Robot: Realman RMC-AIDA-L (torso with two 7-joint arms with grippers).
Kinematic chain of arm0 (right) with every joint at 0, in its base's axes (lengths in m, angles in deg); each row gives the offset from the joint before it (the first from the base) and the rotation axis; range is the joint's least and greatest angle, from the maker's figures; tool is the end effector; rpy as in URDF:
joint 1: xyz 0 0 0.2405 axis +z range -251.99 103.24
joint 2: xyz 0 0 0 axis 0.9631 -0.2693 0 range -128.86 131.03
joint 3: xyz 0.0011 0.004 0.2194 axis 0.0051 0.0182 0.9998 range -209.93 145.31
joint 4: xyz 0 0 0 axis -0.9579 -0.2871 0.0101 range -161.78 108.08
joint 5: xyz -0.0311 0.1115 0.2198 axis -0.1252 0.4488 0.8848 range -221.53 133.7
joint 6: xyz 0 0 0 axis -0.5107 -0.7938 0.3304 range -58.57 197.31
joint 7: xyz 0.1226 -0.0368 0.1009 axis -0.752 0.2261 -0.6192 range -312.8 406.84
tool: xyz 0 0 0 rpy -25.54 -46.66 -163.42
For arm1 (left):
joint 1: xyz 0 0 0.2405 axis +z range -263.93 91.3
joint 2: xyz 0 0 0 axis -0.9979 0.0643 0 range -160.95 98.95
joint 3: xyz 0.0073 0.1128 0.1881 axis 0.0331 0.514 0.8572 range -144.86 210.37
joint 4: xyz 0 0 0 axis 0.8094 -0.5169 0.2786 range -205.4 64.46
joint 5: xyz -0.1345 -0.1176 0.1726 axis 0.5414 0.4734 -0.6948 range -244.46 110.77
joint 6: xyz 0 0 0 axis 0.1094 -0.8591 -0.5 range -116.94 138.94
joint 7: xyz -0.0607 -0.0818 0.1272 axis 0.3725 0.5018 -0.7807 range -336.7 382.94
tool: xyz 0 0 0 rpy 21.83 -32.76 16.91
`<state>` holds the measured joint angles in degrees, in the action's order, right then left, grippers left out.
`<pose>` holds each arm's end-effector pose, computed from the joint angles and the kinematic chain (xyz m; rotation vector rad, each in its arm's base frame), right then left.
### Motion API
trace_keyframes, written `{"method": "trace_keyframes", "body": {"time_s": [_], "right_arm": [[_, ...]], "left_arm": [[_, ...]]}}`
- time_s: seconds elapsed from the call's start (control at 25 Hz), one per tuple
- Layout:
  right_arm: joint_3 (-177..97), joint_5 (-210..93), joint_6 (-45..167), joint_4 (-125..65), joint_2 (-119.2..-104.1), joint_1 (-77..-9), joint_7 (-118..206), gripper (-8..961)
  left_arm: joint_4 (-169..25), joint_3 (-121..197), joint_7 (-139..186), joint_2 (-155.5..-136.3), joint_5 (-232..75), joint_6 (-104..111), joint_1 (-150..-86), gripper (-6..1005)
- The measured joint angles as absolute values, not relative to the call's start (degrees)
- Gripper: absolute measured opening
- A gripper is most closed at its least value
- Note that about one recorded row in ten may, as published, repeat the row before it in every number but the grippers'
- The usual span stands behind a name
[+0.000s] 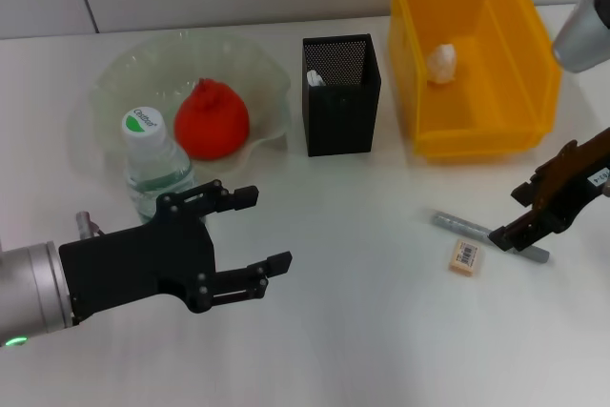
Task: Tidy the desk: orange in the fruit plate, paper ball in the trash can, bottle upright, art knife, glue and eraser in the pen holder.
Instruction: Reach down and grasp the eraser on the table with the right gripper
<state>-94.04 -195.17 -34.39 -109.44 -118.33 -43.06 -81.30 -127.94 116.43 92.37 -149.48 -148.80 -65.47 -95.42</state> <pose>0.1897 0.3535 0.0718 -2.6794 0.8761 -0.5054 -0.2051 0.3056 -0.0412 -2.7517 -0.2241 -0.7718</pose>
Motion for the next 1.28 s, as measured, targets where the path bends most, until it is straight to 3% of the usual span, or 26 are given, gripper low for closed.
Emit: {"method": "trace_keyframes", "body": {"time_s": [0.64,1.28], "right_arm": [[-108.2,-201.5,-35.2,-108.7,-118.4,-38.3,-88.5,721],[-114.3,-201.6,-32.3,-105.4,-118.53,-38.0,-89.5,719]], "left_arm": [[-127.9,116.7,92.3,-149.47,-148.8,-65.6,-95.3,802],[-126.6,116.9,91.0,-149.62,-148.6,-65.8,-95.1,802]]}}
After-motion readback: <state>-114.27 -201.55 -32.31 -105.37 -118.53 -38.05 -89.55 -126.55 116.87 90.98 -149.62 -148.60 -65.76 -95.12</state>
